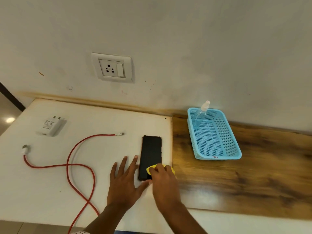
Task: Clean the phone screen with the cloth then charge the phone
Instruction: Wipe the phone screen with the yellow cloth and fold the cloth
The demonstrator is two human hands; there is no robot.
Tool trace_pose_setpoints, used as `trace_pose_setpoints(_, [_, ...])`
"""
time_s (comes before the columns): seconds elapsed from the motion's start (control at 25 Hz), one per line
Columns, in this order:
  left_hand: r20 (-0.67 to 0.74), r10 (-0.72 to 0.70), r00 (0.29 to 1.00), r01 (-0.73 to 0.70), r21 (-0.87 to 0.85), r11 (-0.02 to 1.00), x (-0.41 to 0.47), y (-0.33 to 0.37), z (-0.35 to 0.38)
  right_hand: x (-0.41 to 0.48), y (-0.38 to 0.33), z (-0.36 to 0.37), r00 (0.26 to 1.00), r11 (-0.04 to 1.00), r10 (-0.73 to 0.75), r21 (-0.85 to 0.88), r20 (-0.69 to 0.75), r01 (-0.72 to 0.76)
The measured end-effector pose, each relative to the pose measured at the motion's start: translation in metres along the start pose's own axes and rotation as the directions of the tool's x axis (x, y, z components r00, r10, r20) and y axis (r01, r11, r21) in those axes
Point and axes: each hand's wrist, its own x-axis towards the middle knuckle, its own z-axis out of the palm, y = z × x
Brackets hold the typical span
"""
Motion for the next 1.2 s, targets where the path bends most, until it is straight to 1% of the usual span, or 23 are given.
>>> trace_pose_setpoints(0.12, [0.02,0.079,0.997,-0.08,0.057,0.995,-0.002,0.001,-0.007,-0.006,-0.031,0.007,0.988,0.997,-0.073,0.016,0.133,0.072])
trace_pose_setpoints(0.24, [0.04,0.081,0.996,-0.083,0.047,0.995,-0.003,0.001,-0.01,-0.001,-0.027,-0.006,0.975,0.991,-0.131,0.05,0.18,0.124])
trace_pose_setpoints(0.4, [0.071,0.075,0.995,-0.08,0.07,0.994,-0.001,-0.001,-0.005,-0.002,-0.018,-0.015,0.972,0.977,-0.144,0.184,0.185,0.11])
trace_pose_setpoints(0.48, [0.073,0.072,0.995,-0.077,0.069,0.995,-0.001,-0.002,-0.004,-0.005,-0.013,-0.024,0.965,0.966,-0.137,0.248,0.222,0.081])
trace_pose_setpoints(0.6, [0.078,0.077,0.994,-0.083,0.082,0.993,0.0,-0.003,-0.003,-0.014,-0.004,-0.035,0.941,0.935,-0.171,0.349,0.291,0.061])
trace_pose_setpoints(0.64, [0.073,0.078,0.994,-0.084,0.086,0.993,0.0,-0.003,-0.003,-0.017,-0.001,-0.04,0.944,0.921,-0.182,0.384,0.276,0.065])
trace_pose_setpoints(0.72, [0.048,0.073,0.996,-0.076,0.081,0.994,0.0,-0.003,-0.002,-0.015,0.008,-0.048,0.968,0.886,-0.166,0.46,0.191,0.061])
trace_pose_setpoints(0.76, [0.038,0.062,0.997,-0.064,0.073,0.995,0.001,-0.003,-0.001,-0.011,0.014,-0.052,0.983,0.865,-0.133,0.498,0.125,0.054])
trace_pose_setpoints(0.84, [0.031,0.035,0.999,-0.037,0.071,0.997,0.002,-0.001,-0.001,0.006,0.026,-0.06,0.998,0.845,-0.003,0.534,-0.055,0.032])
trace_pose_setpoints(0.92, [0.025,0.025,0.999,-0.027,0.07,0.997,0.002,0.001,-0.002,0.034,0.035,-0.066,0.971,0.871,0.138,0.49,-0.198,-0.024])
trace_pose_setpoints(1.0, [0.03,0.013,0.999,-0.015,0.07,0.997,0.001,0.001,-0.003,0.064,0.038,-0.069,0.945,0.906,0.215,0.412,-0.247,-0.098])
trace_pose_setpoints(1.08, [0.033,0.0,0.999,-0.003,0.075,0.997,0.002,0.001,-0.004,0.089,0.036,-0.068,0.95,0.948,0.213,0.285,-0.229,-0.144])
trace_pose_setpoints(1.16, [0.035,-0.013,0.999,0.01,0.079,0.997,0.001,0.002,-0.005,0.103,0.031,-0.062,0.968,0.976,0.193,0.13,-0.157,-0.174])
trace_pose_setpoints(1.2, [0.037,-0.023,0.999,0.02,0.079,0.997,0.001,0.003,-0.006,0.106,0.028,-0.058,0.973,0.979,0.196,0.088,-0.125,-0.186])
